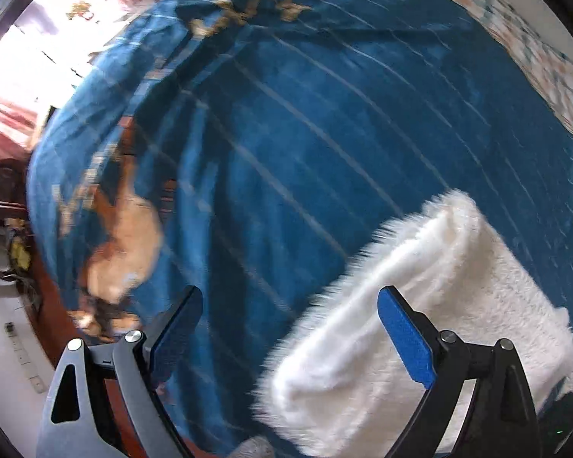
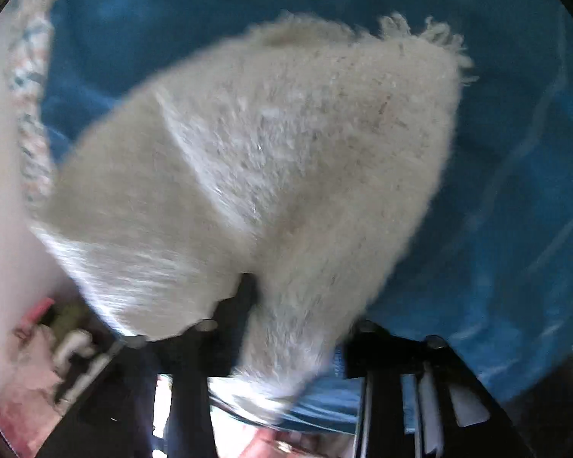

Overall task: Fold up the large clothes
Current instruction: 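Fold the hem toward the collar with both grippers and release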

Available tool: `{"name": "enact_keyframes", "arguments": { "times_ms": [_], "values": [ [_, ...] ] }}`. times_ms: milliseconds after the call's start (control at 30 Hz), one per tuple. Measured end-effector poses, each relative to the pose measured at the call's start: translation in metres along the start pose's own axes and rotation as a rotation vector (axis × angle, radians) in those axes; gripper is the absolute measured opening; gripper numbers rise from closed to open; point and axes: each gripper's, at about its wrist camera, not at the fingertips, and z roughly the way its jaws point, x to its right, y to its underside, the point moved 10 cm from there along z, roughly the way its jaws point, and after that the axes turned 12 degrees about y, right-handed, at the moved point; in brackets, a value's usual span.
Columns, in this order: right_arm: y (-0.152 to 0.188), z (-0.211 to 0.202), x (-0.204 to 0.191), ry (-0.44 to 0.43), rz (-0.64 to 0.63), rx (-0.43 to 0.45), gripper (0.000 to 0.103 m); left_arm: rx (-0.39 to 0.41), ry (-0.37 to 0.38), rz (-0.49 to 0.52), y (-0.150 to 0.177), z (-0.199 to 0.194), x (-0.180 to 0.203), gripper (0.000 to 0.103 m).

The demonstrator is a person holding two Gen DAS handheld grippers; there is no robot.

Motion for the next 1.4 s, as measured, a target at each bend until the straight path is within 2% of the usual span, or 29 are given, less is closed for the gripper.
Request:
{"name": "enact_keyframes", "arguments": {
  "times_ms": [100, 200, 267, 333, 367, 400, 433, 467, 500, 567, 700, 800, 867, 900, 933, 967, 1067, 1167, 1233, 1333, 1400],
  "values": [
    [0.003, -0.032, 0.003, -0.002, -0.034, 0.077, 0.061, -0.009, 0.046, 0.061, -0.004, 0.017, 0.046, 0.094],
    [0.006, -0.067, -0.025, 0.010, -0.139, 0.177, 0.064, -0.052, 0.115, 0.131, -0.007, 0.046, 0.092, 0.094],
    [0.002, -0.087, -0.056, 0.041, -0.283, 0.237, 0.074, -0.093, 0.138, 0.166, -0.005, 0.069, 0.111, 0.094],
    [-0.002, -0.102, -0.105, 0.061, -0.490, 0.315, 0.081, -0.122, 0.101, 0.233, -0.005, 0.094, 0.124, 0.092],
    [-0.012, -0.110, -0.111, 0.079, -0.567, 0.336, 0.086, -0.115, 0.084, 0.260, -0.006, 0.097, 0.127, 0.091],
    [-0.012, -0.112, -0.136, 0.104, -0.676, 0.362, 0.086, -0.094, 0.083, 0.278, -0.008, 0.095, 0.130, 0.086],
    [-0.019, -0.117, -0.137, 0.122, -0.740, 0.364, 0.086, -0.066, 0.085, 0.296, -0.010, 0.091, 0.132, 0.056],
    [-0.023, -0.120, -0.132, 0.134, -0.799, 0.362, 0.086, -0.029, 0.065, 0.324, -0.012, 0.083, 0.132, 0.015],
    [-0.021, -0.117, -0.148, 0.136, -0.857, 0.338, 0.086, -0.019, 0.070, 0.336, -0.012, 0.078, 0.132, 0.006],
    [-0.032, -0.115, -0.169, 0.120, -0.907, 0.310, 0.086, 0.013, 0.097, 0.334, -0.012, 0.064, 0.128, 0.007],
    [-0.032, -0.096, -0.196, 0.091, -1.025, 0.263, 0.086, 0.057, 0.095, 0.311, -0.009, 0.037, 0.112, 0.006],
    [-0.023, -0.071, -0.206, 0.074, -1.099, 0.184, 0.086, 0.060, 0.100, 0.277, -0.003, 0.028, 0.101, 0.006],
    [-0.020, -0.047, -0.213, 0.092, -1.143, 0.130, 0.086, 0.057, 0.095, 0.257, -0.002, 0.029, 0.096, 0.005],
    [-0.020, -0.040, -0.219, 0.092, -1.164, 0.150, 0.083, 0.050, 0.094, 0.247, 0.001, 0.033, 0.094, 0.005],
    [-0.022, -0.035, -0.225, 0.088, -1.167, 0.166, 0.047, 0.046, 0.094, 0.234, 0.002, 0.035, 0.092, 0.005],
    [-0.027, -0.033, -0.229, 0.107, -1.133, 0.179, 0.005, 0.047, 0.094, 0.226, 0.002, 0.032, 0.090, 0.005],
    [-0.040, -0.052, -0.249, 0.011, -0.976, 0.245, 0.004, 0.058, 0.090, 0.220, 0.007, 0.028, 0.096, 0.005],
    [-0.044, -0.067, -0.260, -0.039, -0.907, 0.302, 0.004, 0.064, 0.107, 0.197, -0.001, 0.028, 0.095, 0.005],
    [-0.048, -0.068, -0.267, -0.041, -0.881, 0.335, 0.004, 0.056, 0.105, 0.187, -0.005, 0.032, 0.093, 0.004],
    [-0.063, -0.054, -0.269, 0.002, -0.836, 0.371, 0.004, 0.036, 0.028, 0.161, -0.012, 0.054, 0.073, 0.002],
    [-0.073, -0.035, -0.266, 0.031, -0.796, 0.352, 0.004, -0.032, 0.024, 0.109, -0.010, 0.076, 0.054, 0.003]
  ]
}}
